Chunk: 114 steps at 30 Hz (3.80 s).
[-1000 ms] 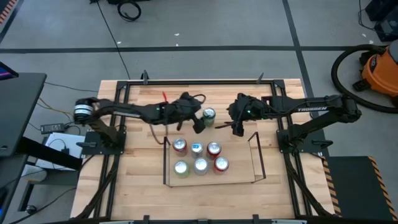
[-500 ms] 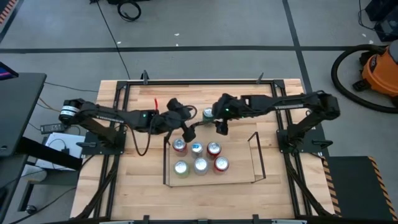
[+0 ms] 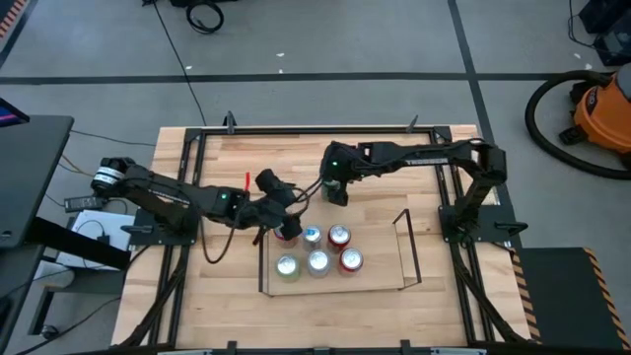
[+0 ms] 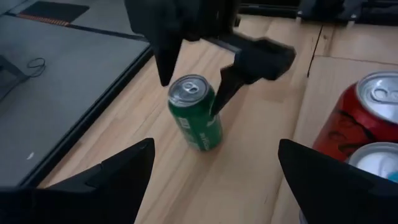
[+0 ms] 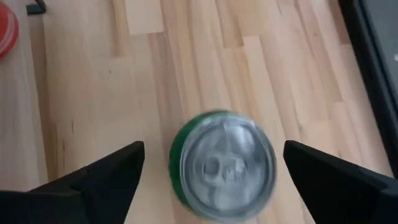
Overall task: Place canned beverage on shelf
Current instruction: Put the green soda can on the shelf
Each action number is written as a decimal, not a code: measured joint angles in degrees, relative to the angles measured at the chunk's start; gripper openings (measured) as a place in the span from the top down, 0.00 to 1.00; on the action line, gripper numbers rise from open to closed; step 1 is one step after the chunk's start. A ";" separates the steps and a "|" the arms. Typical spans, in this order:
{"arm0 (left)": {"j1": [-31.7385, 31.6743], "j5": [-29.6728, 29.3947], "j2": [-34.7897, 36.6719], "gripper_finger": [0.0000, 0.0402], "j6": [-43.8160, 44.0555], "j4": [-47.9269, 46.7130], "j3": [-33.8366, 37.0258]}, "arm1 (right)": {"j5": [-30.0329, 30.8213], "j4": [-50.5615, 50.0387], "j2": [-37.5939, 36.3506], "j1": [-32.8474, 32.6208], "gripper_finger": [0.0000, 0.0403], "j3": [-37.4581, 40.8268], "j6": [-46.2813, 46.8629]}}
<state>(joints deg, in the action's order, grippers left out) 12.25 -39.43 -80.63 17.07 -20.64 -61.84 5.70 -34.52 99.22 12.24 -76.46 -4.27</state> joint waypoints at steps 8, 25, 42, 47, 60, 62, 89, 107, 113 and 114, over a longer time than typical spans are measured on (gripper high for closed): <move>1.50 -1.61 2.12 0.12 2.38 -5.33 -0.01 | -0.47 -1.78 6.06 1.05 0.06 -3.63 -0.97; 1.85 -1.70 2.32 0.12 2.73 -5.96 -0.02 | -7.33 -9.61 5.99 1.99 0.18 -5.25 -31.57; 1.85 -1.71 2.30 0.12 2.74 -6.01 -0.02 | -0.53 -13.21 5.39 -0.47 0.03 -4.96 -29.91; 1.85 -1.72 2.30 0.12 2.90 -5.99 -0.02 | -0.78 -13.08 5.33 -0.70 0.03 -4.99 -29.81; 1.85 -1.72 2.30 0.12 2.90 -5.99 -0.02 | 0.67 -7.19 -1.08 -3.12 0.01 -5.05 -12.95; 1.85 -1.72 2.30 0.12 2.92 -5.97 -0.02 | 0.67 -6.64 -1.64 -3.11 0.01 -5.05 -4.21; 3.38 -0.82 2.26 0.12 3.08 -6.25 -0.02 | 3.51 -2.70 -2.34 0.54 0.02 5.64 13.06; 3.36 -0.82 2.26 0.12 3.10 -6.23 -0.02 | -8.40 -4.54 -2.43 5.05 0.19 5.57 -16.84; 3.36 -0.82 2.26 0.12 2.91 -6.23 -0.02 | -9.36 -5.82 -2.27 3.65 0.13 5.66 -34.30; 3.36 -0.82 2.26 0.12 2.90 -6.23 -0.02 | -8.79 -5.83 -2.27 3.28 0.13 5.66 -36.62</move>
<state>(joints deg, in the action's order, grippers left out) 15.62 -40.25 -78.37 19.97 -26.87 -61.87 -3.09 -40.35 96.95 15.53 -70.81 -40.89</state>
